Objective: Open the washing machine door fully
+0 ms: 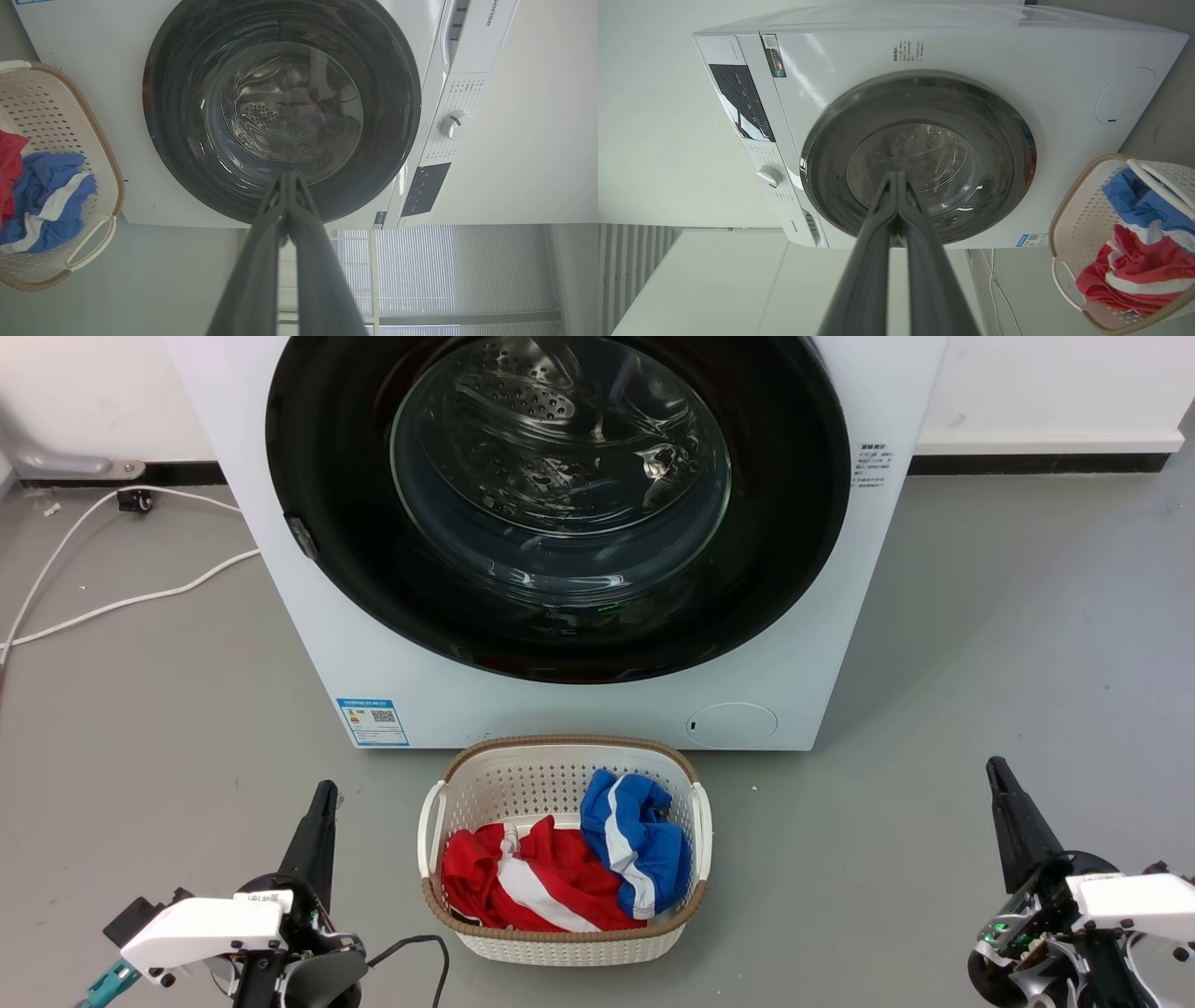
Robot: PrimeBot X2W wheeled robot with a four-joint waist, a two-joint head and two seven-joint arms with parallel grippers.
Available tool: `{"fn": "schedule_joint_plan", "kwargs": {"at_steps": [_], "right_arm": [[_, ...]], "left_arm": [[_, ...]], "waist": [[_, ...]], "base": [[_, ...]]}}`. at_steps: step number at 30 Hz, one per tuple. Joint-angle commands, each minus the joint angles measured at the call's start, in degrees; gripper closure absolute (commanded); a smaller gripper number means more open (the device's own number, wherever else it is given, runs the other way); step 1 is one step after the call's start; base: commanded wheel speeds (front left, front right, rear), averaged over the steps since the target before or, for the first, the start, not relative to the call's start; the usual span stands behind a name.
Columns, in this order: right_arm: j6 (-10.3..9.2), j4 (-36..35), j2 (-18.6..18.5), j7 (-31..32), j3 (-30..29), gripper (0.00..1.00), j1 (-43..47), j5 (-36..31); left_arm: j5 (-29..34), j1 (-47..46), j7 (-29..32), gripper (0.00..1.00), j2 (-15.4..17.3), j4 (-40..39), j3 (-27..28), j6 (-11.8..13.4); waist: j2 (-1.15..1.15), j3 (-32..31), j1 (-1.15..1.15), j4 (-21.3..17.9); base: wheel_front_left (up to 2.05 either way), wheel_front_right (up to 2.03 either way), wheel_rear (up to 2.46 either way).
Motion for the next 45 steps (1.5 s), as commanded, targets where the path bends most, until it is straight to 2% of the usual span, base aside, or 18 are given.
{"fn": "schedule_joint_plan", "kwargs": {"at_steps": [1,16,17,25,29,36,45], "right_arm": [[0.14,0.1,0.2,0.1,-0.1,1.00,-0.6,-0.3],[0.15,0.1,0.3,0.2,-0.2,1.00,-0.6,-0.4],[0.00,0.2,0.1,0.0,-0.1,0.00,0.1,0.0],[-0.01,-0.4,0.2,-1.5,0.8,0.00,1.7,-0.9],[-0.01,-1.7,-0.1,-3.0,1.7,0.00,2.2,-2.4],[0.00,-3.1,-0.5,-4.9,2.4,0.00,2.5,-8.2],[0.02,-5.8,-0.2,-7.0,2.7,0.00,3.0,-19.4]], "left_arm": [[0.2,-0.4,0.0,1.00,-0.1,0.0,0.3,-0.2],[0.3,-0.4,0.1,1.00,-0.1,0.0,0.3,-0.2],[0.0,0.1,0.0,0.00,0.0,0.2,0.0,0.0],[1.0,0.8,-1.6,0.00,-0.2,0.2,-2.4,0.1],[3.7,0.3,-3.1,0.00,0.1,-0.7,-4.1,0.1],[10.9,0.2,-5.0,0.00,-0.1,-3.3,-4.6,0.0],[22.1,-0.2,-7.1,0.00,-0.2,-6.6,-6.2,0.0]], "waist": [[0.00,0.0,0.00,0.0],[0.00,0.0,0.00,0.0],[0.00,0.0,0.00,0.0],[0.00,0.0,0.00,0.0],[0.00,0.1,0.00,0.0],[0.00,0.2,0.00,-0.1],[0.00,0.4,0.00,-0.2]], "base": [[0.00,0.00,0.00],[0.00,0.00,0.00],[0.00,0.00,0.00],[0.00,0.00,0.00],[0.00,0.00,0.00],[0.00,0.00,0.00],[0.00,0.00,0.00]]}}
